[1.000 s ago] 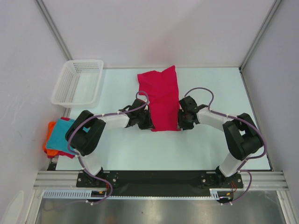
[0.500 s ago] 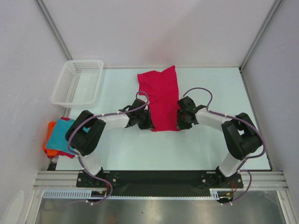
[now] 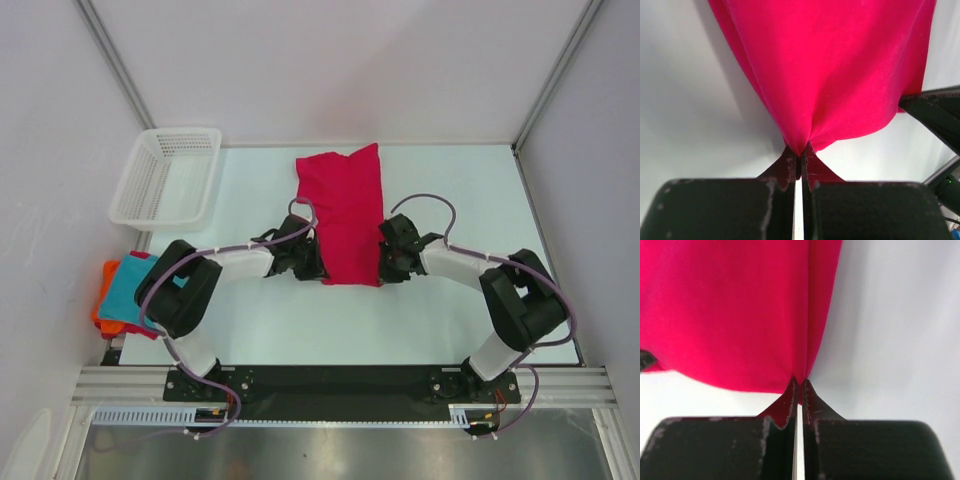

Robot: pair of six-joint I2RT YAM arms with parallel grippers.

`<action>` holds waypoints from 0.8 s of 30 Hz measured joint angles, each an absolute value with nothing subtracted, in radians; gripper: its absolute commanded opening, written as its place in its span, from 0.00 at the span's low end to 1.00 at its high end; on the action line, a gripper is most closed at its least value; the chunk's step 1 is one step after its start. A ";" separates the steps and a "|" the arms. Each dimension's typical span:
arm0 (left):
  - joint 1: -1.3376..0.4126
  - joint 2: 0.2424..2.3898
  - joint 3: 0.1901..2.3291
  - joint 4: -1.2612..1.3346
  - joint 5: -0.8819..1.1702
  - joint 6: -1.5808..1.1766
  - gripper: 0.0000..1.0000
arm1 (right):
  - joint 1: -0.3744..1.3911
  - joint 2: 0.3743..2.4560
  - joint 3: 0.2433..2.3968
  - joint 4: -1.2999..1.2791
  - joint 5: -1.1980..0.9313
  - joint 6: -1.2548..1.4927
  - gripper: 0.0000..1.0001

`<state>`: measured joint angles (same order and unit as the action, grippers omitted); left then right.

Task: Fold and stack the t-shirts
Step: Grab one side of the 2/3 rectangular tshirt with both arms, then fold the long partially folded tshirt into a neat square

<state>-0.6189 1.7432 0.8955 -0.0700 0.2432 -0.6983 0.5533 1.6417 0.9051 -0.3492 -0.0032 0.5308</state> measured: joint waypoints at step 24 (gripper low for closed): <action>-0.680 1.091 0.779 -0.464 0.235 -0.764 0.00 | 0.779 1.136 0.918 -0.714 0.049 0.700 0.00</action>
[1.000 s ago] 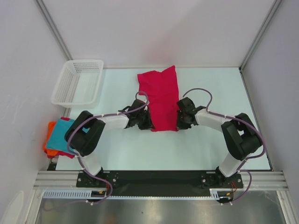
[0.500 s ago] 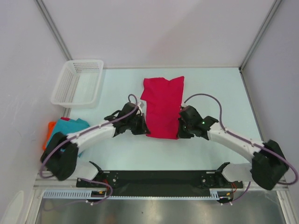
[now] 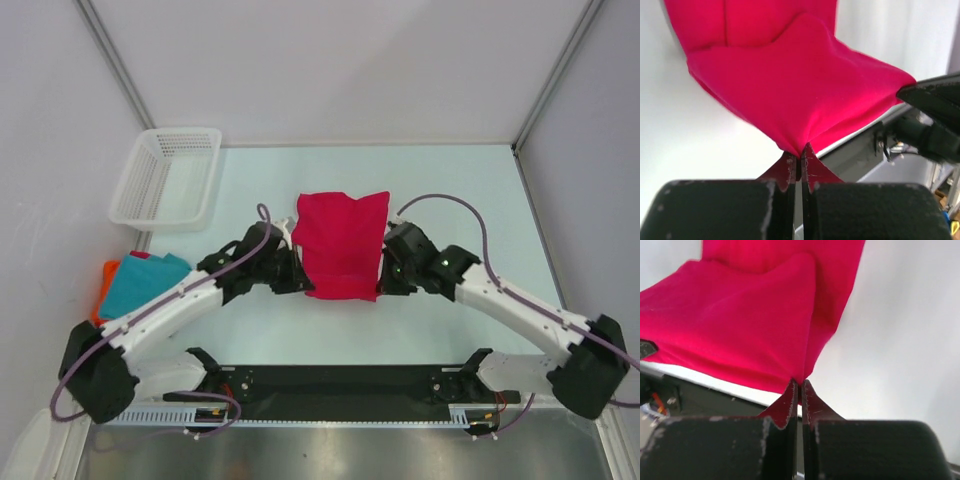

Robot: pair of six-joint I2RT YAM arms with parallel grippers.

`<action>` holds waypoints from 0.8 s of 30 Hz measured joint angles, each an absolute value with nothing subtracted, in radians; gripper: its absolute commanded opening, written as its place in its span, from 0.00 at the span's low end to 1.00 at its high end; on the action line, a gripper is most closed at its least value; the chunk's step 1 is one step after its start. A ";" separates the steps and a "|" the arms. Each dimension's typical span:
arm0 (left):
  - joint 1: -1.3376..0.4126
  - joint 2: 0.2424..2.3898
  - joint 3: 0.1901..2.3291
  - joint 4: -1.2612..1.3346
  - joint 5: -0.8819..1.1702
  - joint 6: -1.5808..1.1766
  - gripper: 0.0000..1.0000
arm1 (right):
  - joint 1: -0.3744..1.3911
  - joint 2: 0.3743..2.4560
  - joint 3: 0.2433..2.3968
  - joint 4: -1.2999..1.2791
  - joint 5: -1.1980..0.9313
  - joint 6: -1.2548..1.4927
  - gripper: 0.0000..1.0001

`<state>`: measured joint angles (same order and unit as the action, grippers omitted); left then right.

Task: Fold and stack the t-shirts
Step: Fold the long partially folded tshirt into a neat square

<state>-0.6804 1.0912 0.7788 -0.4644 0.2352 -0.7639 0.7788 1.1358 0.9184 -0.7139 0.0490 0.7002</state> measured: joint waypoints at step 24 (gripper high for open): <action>-0.419 1.941 1.531 -0.566 0.234 -0.574 0.00 | 0.503 1.800 1.477 -0.658 0.035 0.416 0.00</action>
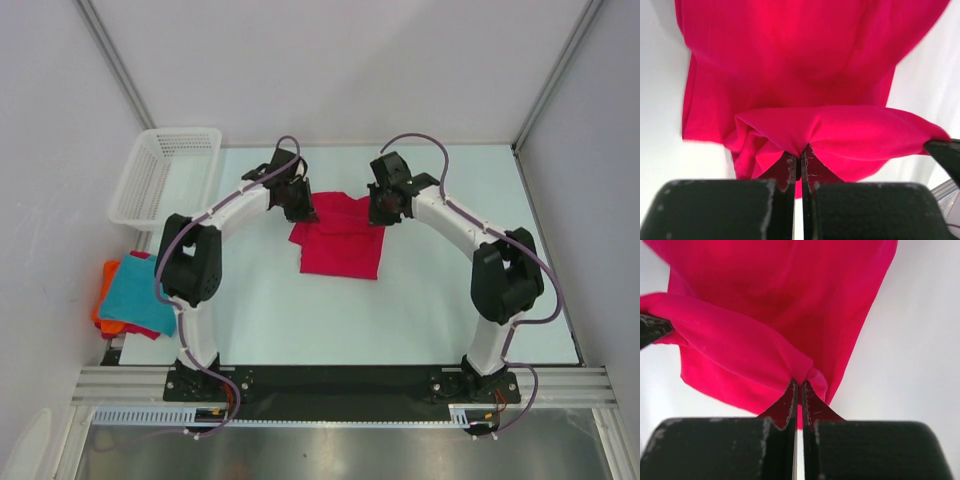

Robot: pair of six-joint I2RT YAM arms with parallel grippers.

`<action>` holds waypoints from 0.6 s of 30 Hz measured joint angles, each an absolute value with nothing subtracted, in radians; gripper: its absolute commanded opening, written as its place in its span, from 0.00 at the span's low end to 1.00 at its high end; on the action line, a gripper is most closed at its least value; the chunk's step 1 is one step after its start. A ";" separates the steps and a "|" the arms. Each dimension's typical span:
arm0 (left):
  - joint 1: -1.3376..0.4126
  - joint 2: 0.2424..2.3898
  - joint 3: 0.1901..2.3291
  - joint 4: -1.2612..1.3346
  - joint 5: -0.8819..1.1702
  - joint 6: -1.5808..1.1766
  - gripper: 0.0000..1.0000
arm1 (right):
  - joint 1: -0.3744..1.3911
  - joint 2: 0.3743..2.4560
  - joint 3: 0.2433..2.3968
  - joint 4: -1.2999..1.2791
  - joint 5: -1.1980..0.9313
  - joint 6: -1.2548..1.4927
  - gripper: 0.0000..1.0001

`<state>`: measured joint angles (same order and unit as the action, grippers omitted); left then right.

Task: Fold and stack the t-shirts
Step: Fold the long partially folded tshirt into a neat square

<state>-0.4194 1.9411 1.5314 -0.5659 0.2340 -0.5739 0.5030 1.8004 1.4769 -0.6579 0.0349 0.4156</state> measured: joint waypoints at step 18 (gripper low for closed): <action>-0.342 2.131 1.798 -0.647 0.274 -0.574 0.00 | 0.418 2.106 1.803 -0.692 -0.033 0.378 0.00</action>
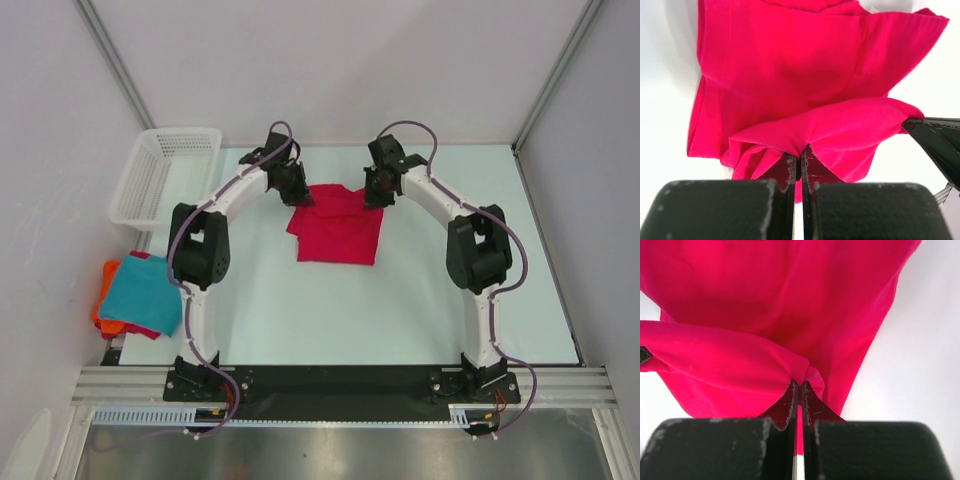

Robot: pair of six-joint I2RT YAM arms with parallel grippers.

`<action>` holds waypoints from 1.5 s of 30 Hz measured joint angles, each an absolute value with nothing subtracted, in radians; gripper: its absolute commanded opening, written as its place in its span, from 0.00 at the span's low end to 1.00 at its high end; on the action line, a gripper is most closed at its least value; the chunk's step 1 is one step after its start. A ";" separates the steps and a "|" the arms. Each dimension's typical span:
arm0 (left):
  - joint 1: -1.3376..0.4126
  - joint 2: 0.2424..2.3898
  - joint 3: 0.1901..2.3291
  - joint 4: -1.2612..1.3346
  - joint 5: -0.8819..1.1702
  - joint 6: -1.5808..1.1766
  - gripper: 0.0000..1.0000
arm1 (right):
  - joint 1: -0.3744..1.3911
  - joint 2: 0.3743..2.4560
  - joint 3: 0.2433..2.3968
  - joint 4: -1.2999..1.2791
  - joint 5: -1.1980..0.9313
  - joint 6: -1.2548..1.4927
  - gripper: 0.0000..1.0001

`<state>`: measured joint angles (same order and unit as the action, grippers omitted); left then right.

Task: Fold and stack the t-shirts
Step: Fold the long partially folded tshirt into a neat square, then smooth out wrinkles on the folded tshirt

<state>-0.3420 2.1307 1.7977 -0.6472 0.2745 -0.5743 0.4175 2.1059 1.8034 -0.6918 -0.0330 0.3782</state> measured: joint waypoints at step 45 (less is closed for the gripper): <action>-0.326 1.787 1.318 -0.538 0.231 -0.560 0.99 | 0.534 2.213 1.964 -0.709 -0.086 0.384 0.26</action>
